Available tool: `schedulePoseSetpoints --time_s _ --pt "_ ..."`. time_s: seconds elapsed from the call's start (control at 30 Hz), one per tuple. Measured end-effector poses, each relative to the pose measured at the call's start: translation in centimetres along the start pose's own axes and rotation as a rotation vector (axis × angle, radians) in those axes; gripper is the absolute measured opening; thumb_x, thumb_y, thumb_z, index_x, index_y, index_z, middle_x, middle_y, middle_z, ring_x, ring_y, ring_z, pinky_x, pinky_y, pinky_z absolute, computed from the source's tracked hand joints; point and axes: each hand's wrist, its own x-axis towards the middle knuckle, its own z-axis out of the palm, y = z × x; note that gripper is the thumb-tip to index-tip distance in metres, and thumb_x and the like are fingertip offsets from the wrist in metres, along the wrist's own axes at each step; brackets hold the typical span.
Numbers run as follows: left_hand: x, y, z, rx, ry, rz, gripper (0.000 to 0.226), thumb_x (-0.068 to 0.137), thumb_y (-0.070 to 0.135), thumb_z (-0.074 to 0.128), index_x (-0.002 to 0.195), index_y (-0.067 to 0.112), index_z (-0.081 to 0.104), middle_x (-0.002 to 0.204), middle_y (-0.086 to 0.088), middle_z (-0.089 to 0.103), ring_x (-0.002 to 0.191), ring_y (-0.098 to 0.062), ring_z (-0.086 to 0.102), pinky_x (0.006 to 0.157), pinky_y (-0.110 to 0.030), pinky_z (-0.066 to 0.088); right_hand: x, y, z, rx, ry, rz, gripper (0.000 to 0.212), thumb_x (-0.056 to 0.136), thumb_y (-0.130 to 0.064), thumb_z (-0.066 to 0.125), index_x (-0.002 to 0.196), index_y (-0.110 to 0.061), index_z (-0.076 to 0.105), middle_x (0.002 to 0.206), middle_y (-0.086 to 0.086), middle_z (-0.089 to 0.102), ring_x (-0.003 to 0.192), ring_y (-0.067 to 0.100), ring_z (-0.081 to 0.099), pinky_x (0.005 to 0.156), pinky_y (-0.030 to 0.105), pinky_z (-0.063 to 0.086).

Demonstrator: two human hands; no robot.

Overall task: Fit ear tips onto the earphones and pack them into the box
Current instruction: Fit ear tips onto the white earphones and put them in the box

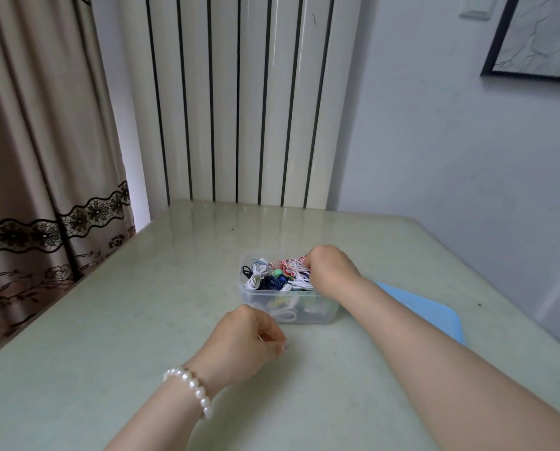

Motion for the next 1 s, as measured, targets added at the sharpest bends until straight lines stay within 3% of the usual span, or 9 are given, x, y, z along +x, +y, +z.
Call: schedulePoseSetpoints --time_s 0.1,0.17,0.27,0.37,0.53,0.7,0.8,0.9,1.0 --pt "-0.1 0.1 0.0 0.019 -0.006 -0.008 0.009 0.079 0.023 0.070 0.086 0.018 0.072 0.067 0.016 0.058 0.054 0.002 0.048 0.054 -0.009 0.038 0.3 0.6 0.1 0.091 -0.064 -0.054 0.033 0.077 0.009 0.038 0.054 -0.014 0.041 0.075 0.011 0.034 0.076 0.026 0.040 0.064 0.025 0.029" --pt "-0.1 0.1 -0.1 0.018 -0.002 -0.021 0.011 0.078 0.020 0.071 0.088 0.019 0.072 0.066 0.017 0.057 0.055 0.002 0.049 0.051 -0.005 0.036 0.3 1.5 -0.2 0.195 -0.033 -0.078 0.033 0.081 0.007 0.039 0.084 -0.007 0.068 0.096 0.018 0.049 0.085 0.027 0.049 0.072 0.023 0.036" --pt "0.0 -0.1 -0.4 0.025 0.018 -0.029 0.014 0.076 0.017 0.072 0.090 0.019 0.072 0.070 0.015 0.058 0.060 0.001 0.050 0.053 -0.004 0.035 -0.7 3.5 -1.9 0.360 0.108 -0.051 0.033 0.087 0.000 0.050 0.117 -0.008 0.062 0.111 0.012 0.061 0.106 0.026 0.056 0.087 0.020 0.037" --pt "0.2 -0.1 -0.9 0.028 0.034 -0.040 0.014 0.076 0.016 0.072 0.089 0.019 0.072 0.069 0.015 0.057 0.060 0.003 0.049 0.052 -0.002 0.035 -2.0 6.6 -3.6 0.438 0.129 0.052 0.024 0.081 -0.006 0.065 0.106 -0.007 0.068 0.104 0.008 0.068 0.098 0.020 0.061 0.084 0.018 0.038" --pt "0.1 -0.1 -0.8 0.029 0.031 -0.072 0.014 0.075 0.015 0.074 0.089 0.017 0.072 0.066 0.012 0.058 0.060 0.000 0.051 0.051 -0.003 0.036 -5.1 12.0 -3.5 0.311 -0.093 0.216 0.015 0.072 -0.017 0.077 0.085 -0.012 0.072 0.090 0.001 0.069 0.090 0.017 0.062 0.076 0.022 0.041" --pt "0.0 -0.2 -0.9 0.047 0.049 -0.104 0.010 0.075 0.015 0.074 0.084 0.017 0.073 0.063 0.011 0.057 0.056 -0.001 0.049 0.047 -0.003 0.035 -7.1 13.6 -1.5 0.288 -0.245 0.254 0.042 0.059 -0.043 0.082 0.093 -0.022 0.068 0.087 -0.008 0.057 0.091 0.015 0.056 0.076 0.024 0.041" --pt "0.1 -0.4 -1.3 0.048 0.071 -0.116 0.010 0.073 0.015 0.075 0.083 0.017 0.073 0.061 0.011 0.057 0.054 -0.002 0.048 0.045 -0.004 0.033 -7.2 13.7 -0.3 0.315 -0.224 0.248 0.035 0.059 -0.036 0.084 0.088 -0.023 0.069 0.096 -0.006 0.060 0.096 0.015 0.056 0.085 0.027 0.044" --pt "0.1 -0.4 -1.8 0.041 0.077 -0.141 0.007 0.075 0.015 0.074 0.082 0.016 0.073 0.060 0.010 0.058 0.053 -0.003 0.048 0.043 -0.004 0.033 -7.1 13.3 0.4 0.380 -0.214 0.213 0.010 0.066 -0.020 0.080 0.066 -0.017 0.070 0.079 -0.002 0.068 0.085 0.018 0.061 0.076 0.028 0.046" --pt "0.1 -0.5 -2.6 0.046 0.028 -0.170 0.004 0.077 0.016 0.073 0.078 0.013 0.073 0.058 0.004 0.061 0.048 -0.006 0.049 0.040 -0.007 0.034 -7.0 12.6 0.8 0.373 -0.116 0.236 0.009 0.073 -0.007 0.065 0.065 -0.006 0.070 0.076 0.005 0.070 0.084 0.024 0.064 0.071 0.028 0.047"
